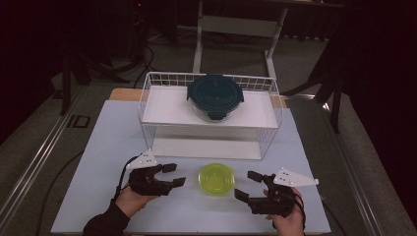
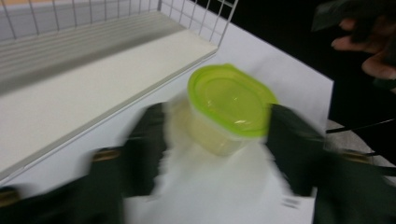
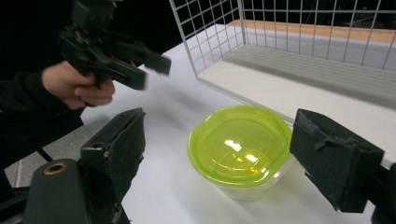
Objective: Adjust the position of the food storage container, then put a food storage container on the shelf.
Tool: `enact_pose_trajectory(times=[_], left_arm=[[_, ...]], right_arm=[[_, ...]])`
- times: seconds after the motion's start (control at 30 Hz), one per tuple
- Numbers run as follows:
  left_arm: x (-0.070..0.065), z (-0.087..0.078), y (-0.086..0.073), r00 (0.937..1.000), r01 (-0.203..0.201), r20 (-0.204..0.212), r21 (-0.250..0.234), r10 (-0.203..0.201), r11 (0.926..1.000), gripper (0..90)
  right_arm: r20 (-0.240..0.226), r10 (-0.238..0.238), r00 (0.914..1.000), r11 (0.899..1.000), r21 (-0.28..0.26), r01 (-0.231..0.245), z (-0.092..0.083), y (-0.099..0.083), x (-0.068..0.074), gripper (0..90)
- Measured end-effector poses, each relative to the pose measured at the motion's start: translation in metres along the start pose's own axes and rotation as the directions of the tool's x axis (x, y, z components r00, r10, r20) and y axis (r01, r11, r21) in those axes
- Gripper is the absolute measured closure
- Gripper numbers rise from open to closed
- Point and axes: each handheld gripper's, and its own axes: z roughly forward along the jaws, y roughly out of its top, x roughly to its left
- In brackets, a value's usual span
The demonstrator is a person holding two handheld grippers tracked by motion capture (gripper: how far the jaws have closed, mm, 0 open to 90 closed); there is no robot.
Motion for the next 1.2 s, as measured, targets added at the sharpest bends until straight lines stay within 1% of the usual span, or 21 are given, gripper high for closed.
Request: enact_pose_trajectory(times=[0.03, 0.13, 0.23, 0.3, 0.37, 0.43, 0.5, 0.53, 0.67, 0.73, 0.8, 0.83, 0.87, 0.9, 0.93, 0.97, 1.0, 1.03, 1.1, 1.13, 1.2], left_arm=[[-0.003, 0.000, 0.002, 0.9999, -0.012, -0.007, -0.002, 0.012, 0.9999, 14.2], [-0.007, 0.002, 0.006, 1.0000, -0.002, 0.006, -0.012, 0.002, 0.9999, 1.7], [-0.010, 0.006, 0.009, 0.9999, -0.004, 0.014, -0.015, 0.004, 0.9999, 1.0], [-0.013, 0.010, 0.010, 0.9999, -0.004, 0.009, -0.028, 0.005, 0.9996, 0.8], [-0.014, 0.015, 0.011, 0.9996, -0.005, 0.029, -0.032, 0.006, 0.9995, 0.6], [-0.016, 0.020, 0.012, 0.9996, -0.016, 0.021, -0.038, 0.017, 0.9992, 0.7], [-0.017, 0.024, 0.014, 0.9996, -0.008, 0.028, -0.033, 0.009, 0.9994, 0.7], [-0.018, 0.026, 0.015, 0.9999, -0.015, 0.008, -0.033, 0.015, 0.9993, 0.7], [-0.020, 0.030, 0.021, 1.0000, 0.002, 0.003, -0.039, -0.002, 0.9993, 0.7], [-0.019, 0.032, 0.025, 0.9996, 0.023, 0.019, -0.028, -0.022, 0.9993, 0.6], [-0.017, 0.033, 0.028, 0.9991, 0.042, 0.004, -0.013, -0.042, 0.9990, 0.7], [-0.016, 0.034, 0.028, 0.9990, 0.045, 0.002, -0.004, -0.045, 0.9990, 0.7], [-0.014, 0.035, 0.029, 0.9983, 0.056, -0.019, -0.001, -0.056, 0.9985, 0.7], [-0.013, 0.036, 0.029, 0.9975, 0.068, -0.020, 0.004, -0.068, 0.9977, 0.7], [-0.011, 0.037, 0.029, 0.9968, 0.080, -0.010, 0.014, -0.080, 0.9967, 0.7], [-0.010, 0.039, 0.029, 0.9962, 0.086, -0.016, 0.024, -0.086, 0.9960, 0.7], [-0.009, 0.041, 0.028, 0.9959, 0.089, -0.019, 0.037, -0.088, 0.9954, 0.7], [-0.008, 0.043, 0.028, 0.9956, 0.092, -0.021, 0.055, -0.091, 0.9942, 0.7], [-0.006, 0.047, 0.026, 0.9929, 0.118, -0.022, 0.068, -0.117, 0.9906, 0.7], [-0.004, 0.049, 0.026, 0.9904, 0.138, -0.022, 0.081, -0.136, 0.9872, 0.8], [0.000, 0.053, 0.025, 0.9834, 0.182, -0.014, 0.079, -0.181, 0.9802, 0.8]], right_arm=[[0.007, -0.002, 1.0000, 1.000, 0.007, 0.002, 0.002, 0.000, 0.000, 17.3], [0.023, -0.007, 0.9997, 1.000, 0.014, 0.007, 0.005, -0.001, -0.002, 14.0], [0.068, -0.023, 0.9974, 1.000, -0.001, 0.023, 0.006, -0.001, -0.003, 12.1], [0.072, -0.022, 0.9972, 1.000, -0.013, 0.023, 0.007, 0.000, -0.005, 11.6], [0.081, -0.046, 0.9956, 0.999, -0.008, 0.047, 0.009, 0.001, -0.006, 11.8], [0.081, -0.059, 0.9950, 0.998, -0.011, 0.060, 0.011, 0.002, -0.007, 11.7], [0.081, -0.063, 0.9947, 0.998, 0.003, 0.063, 0.014, 0.002, -0.008, 11.6], [0.078, -0.064, 0.9949, 0.998, 0.005, 0.064, 0.015, 0.002, -0.008, 11.5], [0.093, -0.060, 0.9939, 0.998, 0.036, 0.057, 0.021, 0.004, -0.013, 11.5], [0.091, -0.045, 0.9949, 0.998, 0.046, 0.041, 0.022, 0.006, -0.017, 10.8], [0.097, -0.030, 0.9948, 0.998, 0.049, 0.026, 0.024, 0.007, -0.021, 10.6], [0.103, -0.005, 0.9946, 0.998, 0.055, 0.000, 0.025, 0.008, -0.024, 10.6], [0.108, 0.019, 0.9940, 0.998, 0.051, -0.024, 0.025, 0.008, -0.025, 10.9], [0.101, 0.037, 0.9942, 0.997, 0.059, -0.043, 0.026, 0.009, -0.028, 10.9], [0.109, 0.038, 0.9933, 0.997, 0.065, -0.045, 0.027, 0.009, -0.029, 11.6], [0.120, 0.048, 0.9916, 0.996, 0.068, -0.056, 0.027, 0.009, -0.032, 14.3], [0.104, 0.067, 0.9923, 0.994, 0.077, -0.076, 0.027, 0.010, -0.034, 14.1], [0.109, 0.081, 0.9907, 0.992, 0.088, -0.091, 0.028, 0.010, -0.036, 14.4], [0.091, 0.118, 0.9888, 0.987, 0.095, -0.126, 0.030, 0.009, -0.041, 14.6], [0.090, 0.147, 0.9851, 0.982, 0.106, -0.156, 0.031, 0.008, -0.044, 16.2], [0.098, 0.179, 0.9790, 0.973, 0.129, -0.191, 0.034, 0.006, -0.048, 20.3]])
